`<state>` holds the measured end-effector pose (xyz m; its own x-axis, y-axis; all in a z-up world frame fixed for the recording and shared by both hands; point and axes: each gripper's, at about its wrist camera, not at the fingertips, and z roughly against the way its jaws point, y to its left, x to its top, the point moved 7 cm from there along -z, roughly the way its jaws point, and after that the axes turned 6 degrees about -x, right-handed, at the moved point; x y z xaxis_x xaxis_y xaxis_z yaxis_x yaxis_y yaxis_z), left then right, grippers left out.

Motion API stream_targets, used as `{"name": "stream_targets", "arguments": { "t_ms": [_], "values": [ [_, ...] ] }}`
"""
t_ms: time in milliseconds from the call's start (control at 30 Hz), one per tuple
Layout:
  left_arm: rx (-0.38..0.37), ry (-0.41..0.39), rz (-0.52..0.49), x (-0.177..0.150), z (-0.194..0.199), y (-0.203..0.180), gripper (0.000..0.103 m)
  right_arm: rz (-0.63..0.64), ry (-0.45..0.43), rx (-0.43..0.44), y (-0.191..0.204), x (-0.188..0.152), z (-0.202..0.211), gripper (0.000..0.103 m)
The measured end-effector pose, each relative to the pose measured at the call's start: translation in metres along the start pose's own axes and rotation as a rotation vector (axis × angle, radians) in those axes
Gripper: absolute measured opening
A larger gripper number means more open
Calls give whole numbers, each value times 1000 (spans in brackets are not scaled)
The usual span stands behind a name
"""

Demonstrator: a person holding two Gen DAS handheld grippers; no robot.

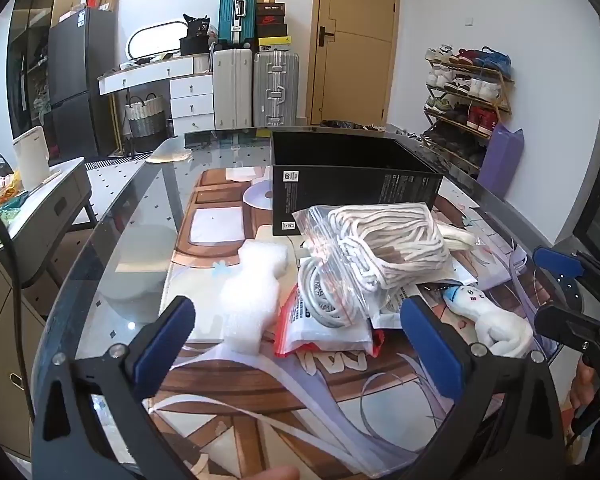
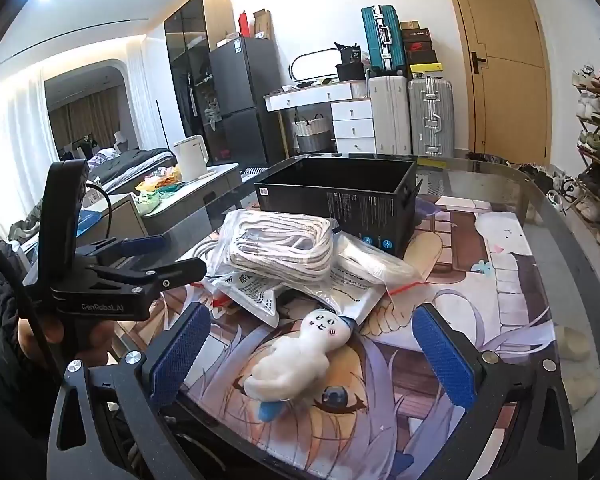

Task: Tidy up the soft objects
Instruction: 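Move both tools toward the items beside the black box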

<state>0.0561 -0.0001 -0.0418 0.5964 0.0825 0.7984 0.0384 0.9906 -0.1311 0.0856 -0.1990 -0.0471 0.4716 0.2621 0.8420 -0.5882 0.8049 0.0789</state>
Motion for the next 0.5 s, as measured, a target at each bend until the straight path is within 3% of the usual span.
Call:
{"name": "stream_targets", "arguments": {
  "t_ms": [500],
  "values": [
    [27,-19,1,2,5,1,103,11,-20,3,6,-1,6,103]
  ]
}}
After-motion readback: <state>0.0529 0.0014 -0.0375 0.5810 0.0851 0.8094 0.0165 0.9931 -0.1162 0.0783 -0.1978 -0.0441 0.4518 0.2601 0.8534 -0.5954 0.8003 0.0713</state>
